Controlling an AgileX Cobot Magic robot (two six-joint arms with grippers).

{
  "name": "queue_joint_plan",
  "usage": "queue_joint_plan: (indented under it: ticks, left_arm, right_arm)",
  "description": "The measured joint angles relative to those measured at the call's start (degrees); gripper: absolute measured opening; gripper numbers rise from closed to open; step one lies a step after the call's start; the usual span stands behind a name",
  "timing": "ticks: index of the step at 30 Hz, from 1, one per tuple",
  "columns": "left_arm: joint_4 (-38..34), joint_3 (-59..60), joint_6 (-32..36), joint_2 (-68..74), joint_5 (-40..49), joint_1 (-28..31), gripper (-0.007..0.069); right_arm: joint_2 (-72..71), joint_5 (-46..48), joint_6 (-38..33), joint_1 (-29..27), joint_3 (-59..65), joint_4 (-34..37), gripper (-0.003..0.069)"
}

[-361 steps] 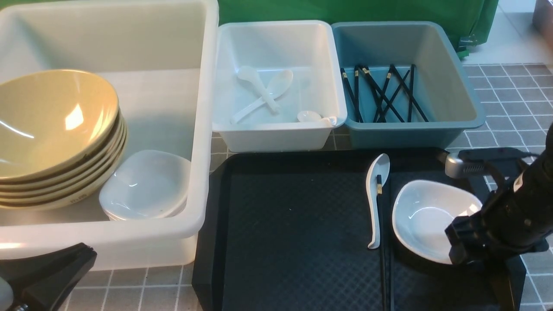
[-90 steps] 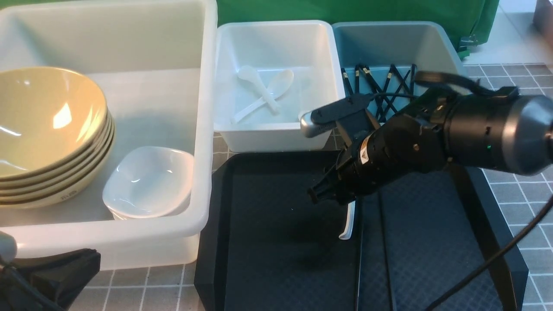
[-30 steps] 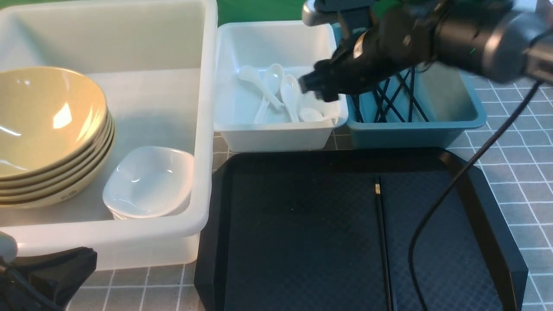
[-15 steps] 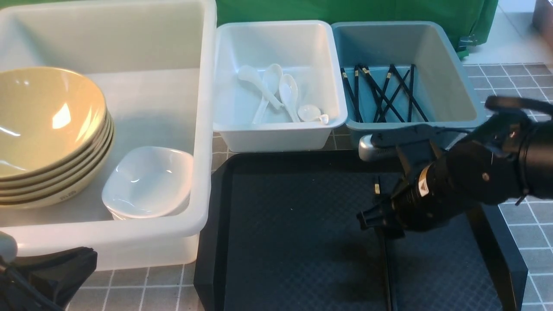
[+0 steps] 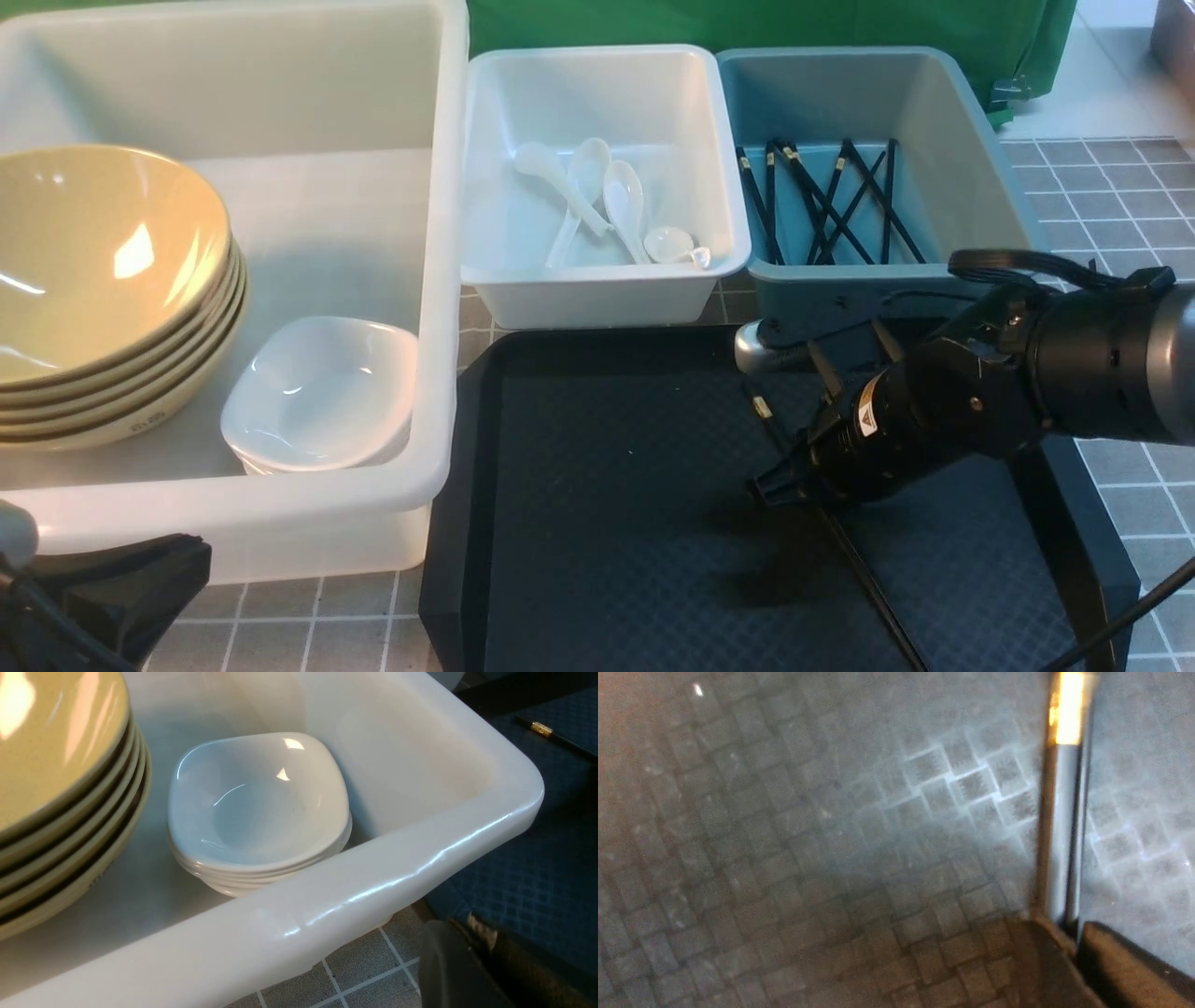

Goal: On grey table put chopsticks spoon bowls plates into blue grey white boxes.
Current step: 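Grasp the chopsticks with the right gripper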

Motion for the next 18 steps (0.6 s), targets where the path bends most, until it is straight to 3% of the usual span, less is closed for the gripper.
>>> queue_joint_plan:
  ticks: [7, 12, 18]
  left_arm:
    - [0.0, 0.0, 0.0, 0.0, 0.0, 0.0, -0.0006]
    - [0.0, 0.0, 0.0, 0.0, 0.0, 0.0, -0.0006]
    - [0.0, 0.0, 0.14, 0.0, 0.05, 0.0, -0.0006]
  right_arm:
    - [-7.55, 9.07, -8.51, 2.13, 1.31, 0.8, 0.0105]
    - [-16.87, 7.53, -10.07, 3.99, 1.51, 1.07, 0.0036]
    - [-19.52, 6.27, -10.77, 3.99, 1.51, 0.93, 0.0031]
